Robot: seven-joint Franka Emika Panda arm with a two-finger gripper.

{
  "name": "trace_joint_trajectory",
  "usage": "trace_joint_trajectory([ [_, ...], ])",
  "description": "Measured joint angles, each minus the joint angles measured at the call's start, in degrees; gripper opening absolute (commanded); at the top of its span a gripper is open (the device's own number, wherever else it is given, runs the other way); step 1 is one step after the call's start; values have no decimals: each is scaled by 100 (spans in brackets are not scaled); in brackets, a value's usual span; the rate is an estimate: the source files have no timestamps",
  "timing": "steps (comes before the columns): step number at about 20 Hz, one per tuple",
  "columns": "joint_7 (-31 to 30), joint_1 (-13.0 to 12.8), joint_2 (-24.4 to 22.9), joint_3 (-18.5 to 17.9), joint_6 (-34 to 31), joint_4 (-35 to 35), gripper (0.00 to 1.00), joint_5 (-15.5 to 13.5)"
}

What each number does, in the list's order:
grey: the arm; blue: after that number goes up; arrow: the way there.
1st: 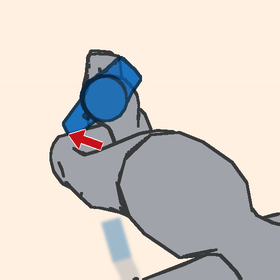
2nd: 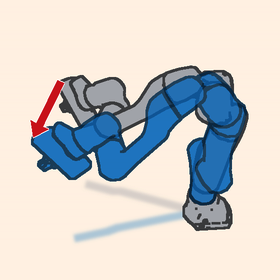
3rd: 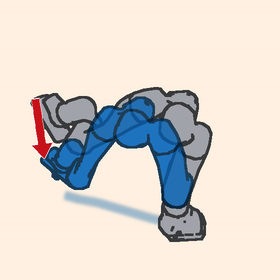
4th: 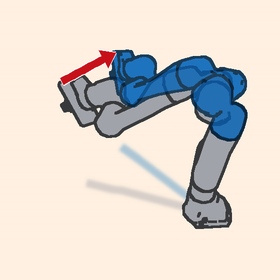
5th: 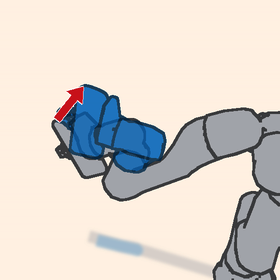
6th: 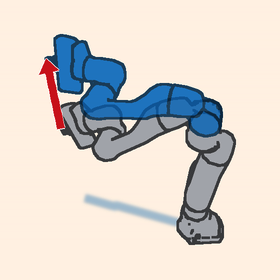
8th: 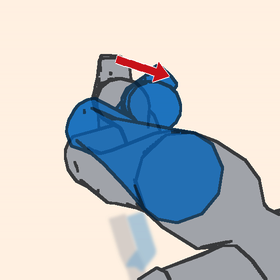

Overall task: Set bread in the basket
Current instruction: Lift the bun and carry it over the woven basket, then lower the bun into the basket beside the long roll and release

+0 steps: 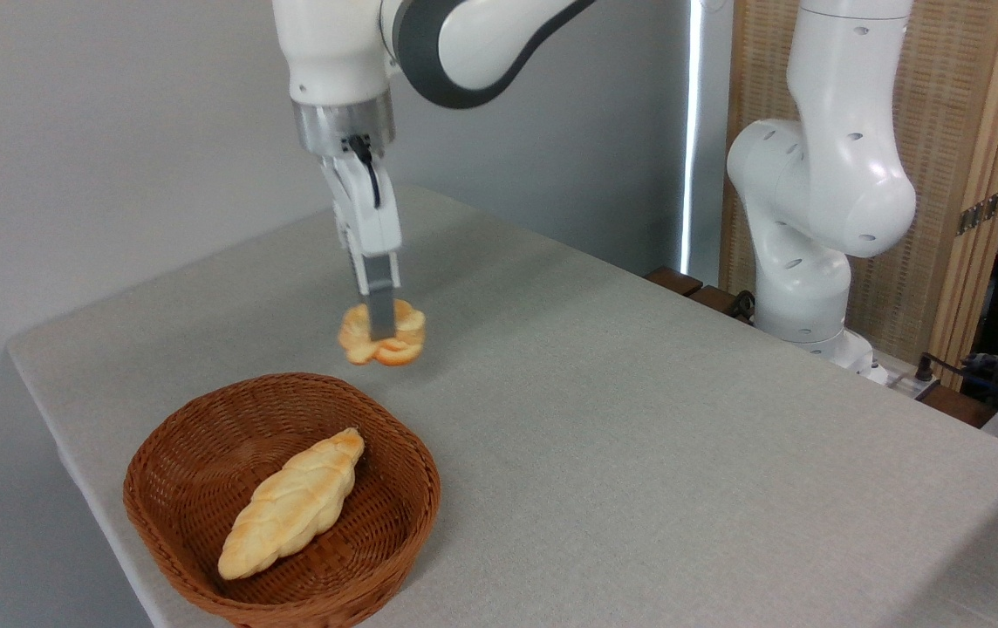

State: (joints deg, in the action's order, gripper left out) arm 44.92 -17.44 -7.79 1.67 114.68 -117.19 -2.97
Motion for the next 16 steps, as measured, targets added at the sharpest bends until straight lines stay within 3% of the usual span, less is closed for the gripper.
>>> trace_joint_trajectory([
  [11,-147,104,310,-151,1906,81,43,-215],
  [14,-147,110,500,-224,2235,81,82,-222],
  [16,-147,112,641,-275,2409,81,89,-231],
])
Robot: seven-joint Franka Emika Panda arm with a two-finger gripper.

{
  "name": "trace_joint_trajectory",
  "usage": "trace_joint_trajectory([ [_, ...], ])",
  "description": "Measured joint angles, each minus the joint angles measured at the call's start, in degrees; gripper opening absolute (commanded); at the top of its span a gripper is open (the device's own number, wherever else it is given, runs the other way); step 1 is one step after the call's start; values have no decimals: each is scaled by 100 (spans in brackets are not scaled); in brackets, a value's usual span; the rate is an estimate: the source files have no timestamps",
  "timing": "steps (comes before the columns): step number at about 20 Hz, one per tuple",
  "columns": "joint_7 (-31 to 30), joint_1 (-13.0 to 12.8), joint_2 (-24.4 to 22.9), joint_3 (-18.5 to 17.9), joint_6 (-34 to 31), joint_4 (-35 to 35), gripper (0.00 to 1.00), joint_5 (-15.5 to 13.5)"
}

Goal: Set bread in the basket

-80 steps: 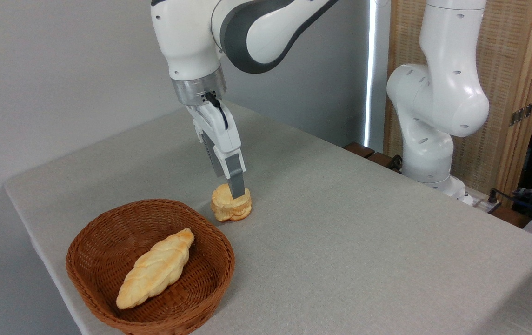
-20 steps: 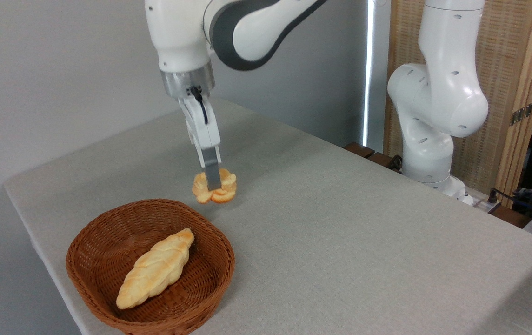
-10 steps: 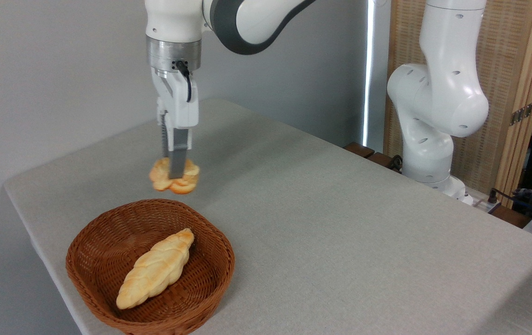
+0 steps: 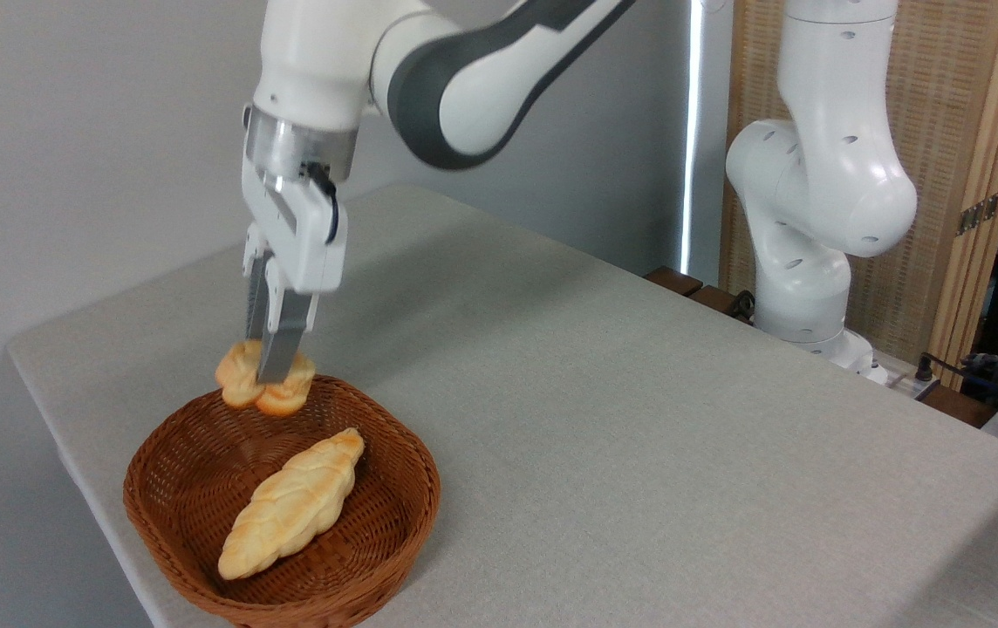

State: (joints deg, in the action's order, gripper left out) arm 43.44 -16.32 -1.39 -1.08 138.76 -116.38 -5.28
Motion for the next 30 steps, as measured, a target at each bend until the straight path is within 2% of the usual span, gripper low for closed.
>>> trace_joint_trajectory([
  [6,-1,2,333,-29,338,1,99,-264],
  [17,-33,0,376,-28,352,3,100,-316],
  [23,-511,0,311,-34,328,28,100,-316],
  [25,-594,2,222,-112,117,45,100,-316],
  [30,-605,36,-54,-365,-974,320,100,-314],
])
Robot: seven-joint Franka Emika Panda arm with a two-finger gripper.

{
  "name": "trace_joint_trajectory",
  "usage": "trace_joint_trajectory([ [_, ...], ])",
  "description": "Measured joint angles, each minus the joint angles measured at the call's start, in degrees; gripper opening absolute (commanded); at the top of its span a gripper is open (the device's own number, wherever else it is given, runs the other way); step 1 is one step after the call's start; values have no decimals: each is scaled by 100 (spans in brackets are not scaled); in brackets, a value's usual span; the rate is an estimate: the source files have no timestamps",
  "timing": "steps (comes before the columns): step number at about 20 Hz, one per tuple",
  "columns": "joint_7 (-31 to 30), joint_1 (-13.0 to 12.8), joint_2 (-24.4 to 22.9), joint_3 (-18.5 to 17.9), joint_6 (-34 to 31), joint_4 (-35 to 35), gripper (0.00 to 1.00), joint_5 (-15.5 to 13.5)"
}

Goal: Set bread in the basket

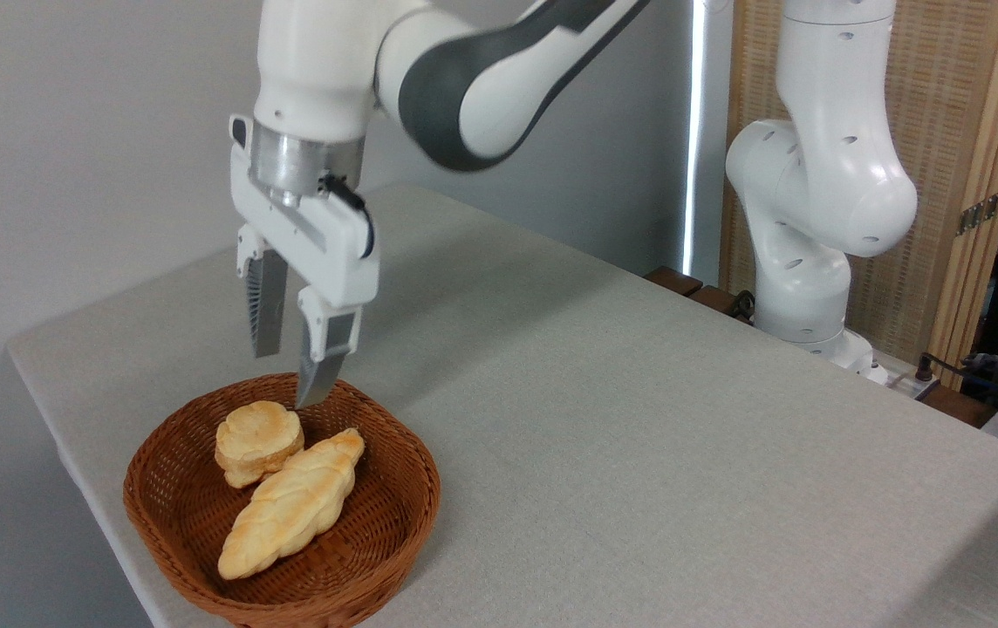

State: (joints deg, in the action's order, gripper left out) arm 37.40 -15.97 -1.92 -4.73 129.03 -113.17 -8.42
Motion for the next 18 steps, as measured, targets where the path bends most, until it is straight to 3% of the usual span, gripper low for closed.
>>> trace_joint_trajectory([
  [4,0,36,-147,-160,-987,318,100,30],
  [7,0,54,-167,-223,-1605,481,100,216],
  [11,-8,57,-160,-276,-1904,540,100,483],
  [18,-8,60,-148,-340,-2014,612,100,540],
])
